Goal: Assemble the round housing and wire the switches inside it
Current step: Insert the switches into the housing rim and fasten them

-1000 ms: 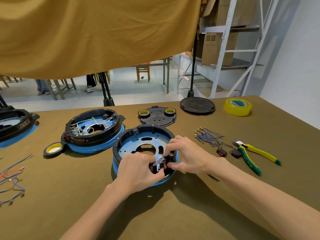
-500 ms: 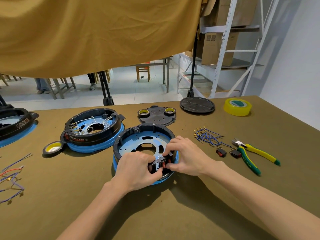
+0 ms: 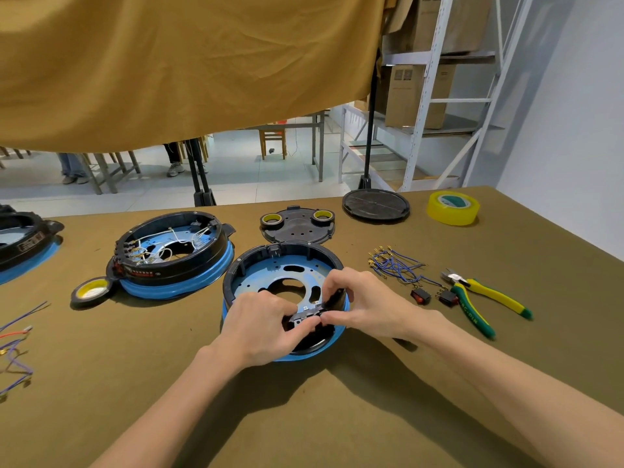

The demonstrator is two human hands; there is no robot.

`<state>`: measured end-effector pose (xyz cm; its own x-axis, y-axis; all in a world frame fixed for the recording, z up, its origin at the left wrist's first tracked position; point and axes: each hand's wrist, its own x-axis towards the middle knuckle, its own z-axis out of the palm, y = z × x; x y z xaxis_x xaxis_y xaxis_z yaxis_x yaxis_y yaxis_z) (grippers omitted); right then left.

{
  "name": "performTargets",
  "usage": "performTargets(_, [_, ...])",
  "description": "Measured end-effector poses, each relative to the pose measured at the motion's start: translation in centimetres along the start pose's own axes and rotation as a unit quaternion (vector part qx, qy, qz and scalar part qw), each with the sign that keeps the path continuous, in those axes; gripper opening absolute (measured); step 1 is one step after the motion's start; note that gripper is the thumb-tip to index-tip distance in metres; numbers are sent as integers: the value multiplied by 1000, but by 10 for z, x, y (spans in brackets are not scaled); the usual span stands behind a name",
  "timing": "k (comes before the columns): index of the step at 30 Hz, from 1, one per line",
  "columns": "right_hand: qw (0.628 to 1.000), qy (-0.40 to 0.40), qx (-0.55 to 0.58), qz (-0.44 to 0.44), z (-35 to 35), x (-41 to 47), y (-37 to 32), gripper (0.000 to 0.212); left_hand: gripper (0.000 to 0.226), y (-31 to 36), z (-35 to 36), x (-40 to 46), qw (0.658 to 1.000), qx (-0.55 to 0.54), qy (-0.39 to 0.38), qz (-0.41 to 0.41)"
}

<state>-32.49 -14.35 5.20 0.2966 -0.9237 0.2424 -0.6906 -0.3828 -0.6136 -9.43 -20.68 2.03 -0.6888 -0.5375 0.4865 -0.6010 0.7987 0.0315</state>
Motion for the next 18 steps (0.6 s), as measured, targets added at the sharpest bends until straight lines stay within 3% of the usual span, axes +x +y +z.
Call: performTargets(18, [998,-43,-28,35,-10,4,-8,26,80,-4,3,-1,999,-8,-41,-16])
